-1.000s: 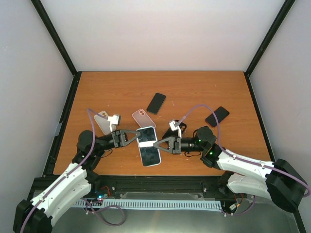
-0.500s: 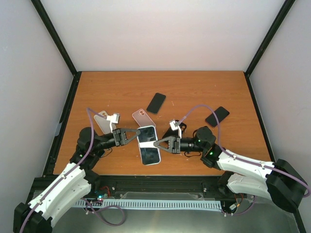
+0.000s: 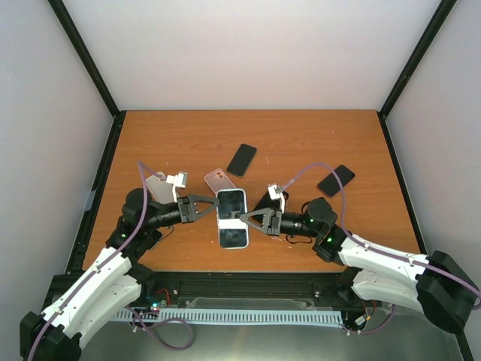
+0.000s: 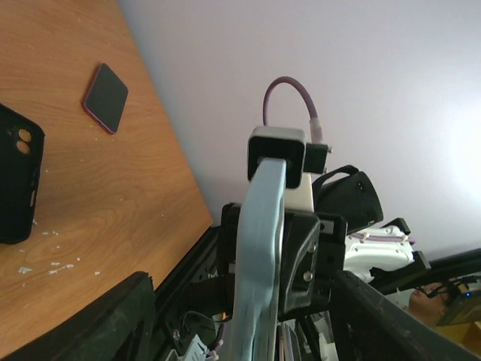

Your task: Put the phone into the phone case

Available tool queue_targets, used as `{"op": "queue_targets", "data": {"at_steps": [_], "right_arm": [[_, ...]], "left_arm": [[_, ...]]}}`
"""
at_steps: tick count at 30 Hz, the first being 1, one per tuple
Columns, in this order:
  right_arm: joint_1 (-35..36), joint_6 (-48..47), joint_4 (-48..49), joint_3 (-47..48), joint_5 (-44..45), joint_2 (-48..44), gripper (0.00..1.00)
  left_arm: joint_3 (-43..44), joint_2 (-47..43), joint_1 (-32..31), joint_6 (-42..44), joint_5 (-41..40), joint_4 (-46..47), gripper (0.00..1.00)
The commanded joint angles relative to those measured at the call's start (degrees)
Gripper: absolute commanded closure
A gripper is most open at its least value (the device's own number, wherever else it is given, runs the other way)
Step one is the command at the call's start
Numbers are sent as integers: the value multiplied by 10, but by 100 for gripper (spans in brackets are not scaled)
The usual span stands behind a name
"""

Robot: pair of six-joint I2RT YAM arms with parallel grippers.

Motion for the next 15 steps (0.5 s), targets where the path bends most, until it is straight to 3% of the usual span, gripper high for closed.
{"op": "queue_targets", "data": {"at_steps": [1, 7, 15], "right_arm": [[0, 29, 73, -2, 95, -39, 97], [0, 46, 93, 1, 168, -42, 97], [0, 54, 94, 8, 200, -12, 97]], "left_arm": [[0, -15, 3, 4, 28, 18, 33], [-66, -7, 2, -62, 76, 144, 31], [-67, 31, -14, -46, 83, 158, 31]]}}
